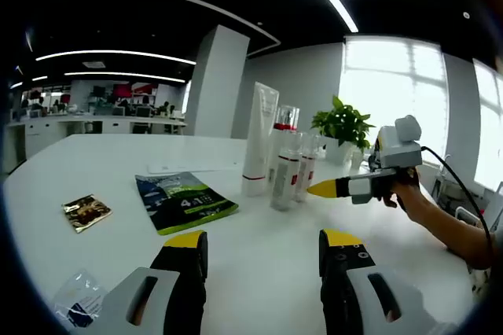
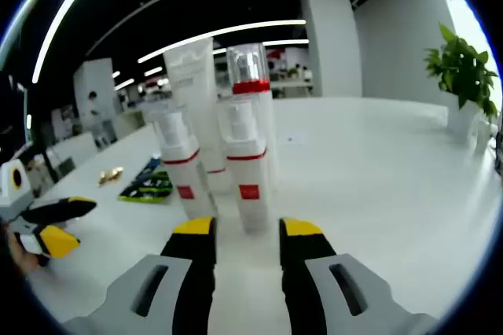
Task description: Arrange the skincare products in the storage area until every visible bottle or jar stands upright without overlapping.
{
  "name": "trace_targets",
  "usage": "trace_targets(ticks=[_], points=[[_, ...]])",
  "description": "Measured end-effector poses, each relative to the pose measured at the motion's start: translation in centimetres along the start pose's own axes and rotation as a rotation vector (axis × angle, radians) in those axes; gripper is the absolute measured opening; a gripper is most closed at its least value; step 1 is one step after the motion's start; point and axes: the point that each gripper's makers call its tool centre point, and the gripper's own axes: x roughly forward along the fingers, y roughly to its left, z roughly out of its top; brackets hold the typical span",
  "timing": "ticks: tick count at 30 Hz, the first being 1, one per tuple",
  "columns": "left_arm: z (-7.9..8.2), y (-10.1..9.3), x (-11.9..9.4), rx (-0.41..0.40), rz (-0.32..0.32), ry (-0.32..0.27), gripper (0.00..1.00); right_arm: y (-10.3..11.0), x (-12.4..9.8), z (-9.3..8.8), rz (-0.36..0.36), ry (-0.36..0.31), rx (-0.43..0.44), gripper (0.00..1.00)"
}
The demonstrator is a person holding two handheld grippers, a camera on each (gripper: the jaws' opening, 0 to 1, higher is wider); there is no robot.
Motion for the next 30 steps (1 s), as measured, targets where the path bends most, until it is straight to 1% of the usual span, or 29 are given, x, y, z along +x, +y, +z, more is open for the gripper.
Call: trace_targets(ticks=[1, 3, 4, 5, 8, 11, 13, 15, 17, 18, 19, 20, 21, 24, 25, 27, 28, 30], points=[[0.1, 0.1, 0.0, 0.000, 0.001, -0.003, 0.59, 0.1, -0.3, 0.4, 0.003, -0.027, -0.022, 0.37], [0.1, 0.0, 0.0, -0.003, 0.000, -0.007, 0.59, 0.2, -0.8, 0.7, 0.000, -0.041, -0.035, 0.41], [0.2, 0.0, -0.1, -0.004, 0.000, -0.009, 0.59, 0.4, -1.1, 1.3, 0.009, -0.070, -0.047, 0.45], [0.2, -0.1, -0.1, -0.005, 0.000, -0.011, 0.59, 0.5, -1.3, 1.6, 0.017, -0.084, -0.049, 0.48], [0.2, -0.1, 0.0, -0.001, -0.001, -0.011, 0.59, 1.0, -1.8, 2.1, 0.039, -0.099, -0.061, 0.61], [0.0, 0.0, 0.0, 0.010, 0.006, -0.007, 0.59, 2.2, -2.2, 3.1, 0.101, -0.149, -0.064, 0.71], [0.1, 0.3, 0.1, 0.015, 0.008, -0.008, 0.59, 2.6, -2.4, 3.2, 0.125, -0.155, -0.045, 0.73], [0.6, 0.7, 0.1, 0.021, 0.015, -0.023, 0.59, 3.1, -2.7, 3.5, 0.151, -0.165, -0.044, 0.73], [0.6, 0.7, 0.0, 0.022, 0.018, -0.027, 0.59, 3.5, -2.9, 3.6, 0.172, -0.171, -0.053, 0.74], [0.5, 0.4, -0.1, 0.023, 0.019, -0.028, 0.59, 4.0, -3.0, 3.7, 0.198, -0.178, -0.078, 0.76], [0.5, 0.4, -0.2, 0.022, 0.020, -0.028, 0.59, 4.1, -3.1, 3.9, 0.199, -0.189, -0.082, 0.79], [0.6, 0.8, 0.1, 0.022, 0.020, -0.027, 0.59, 4.2, -3.2, 4.0, 0.196, -0.202, -0.083, 0.82], [0.6, 1.0, 0.2, 0.022, 0.020, -0.026, 0.60, 4.5, -3.3, 4.3, 0.210, -0.221, -0.106, 0.85], [0.9, 1.4, 0.3, 0.028, 0.019, -0.035, 0.61, 4.8, -3.7, 4.9, 0.209, -0.245, -0.119, 0.92], [1.0, 1.5, 0.3, 0.031, 0.019, -0.037, 0.62, 4.9, -3.9, 5.2, 0.213, -0.264, -0.119, 0.94], [1.1, 1.6, 0.3, 0.035, 0.019, -0.043, 0.63, 5.0, -4.2, 5.6, 0.220, -0.283, -0.112, 0.98], [1.3, 1.9, 0.4, 0.032, 0.021, -0.046, 0.65, 5.1, -4.3, 5.8, 0.227, -0.293, -0.110, 1.00], [1.7, 2.1, 0.5, 0.026, 0.019, -0.056, 0.70, 5.0, -4.5, 6.0, 0.226, -0.308, -0.108, 1.00]])
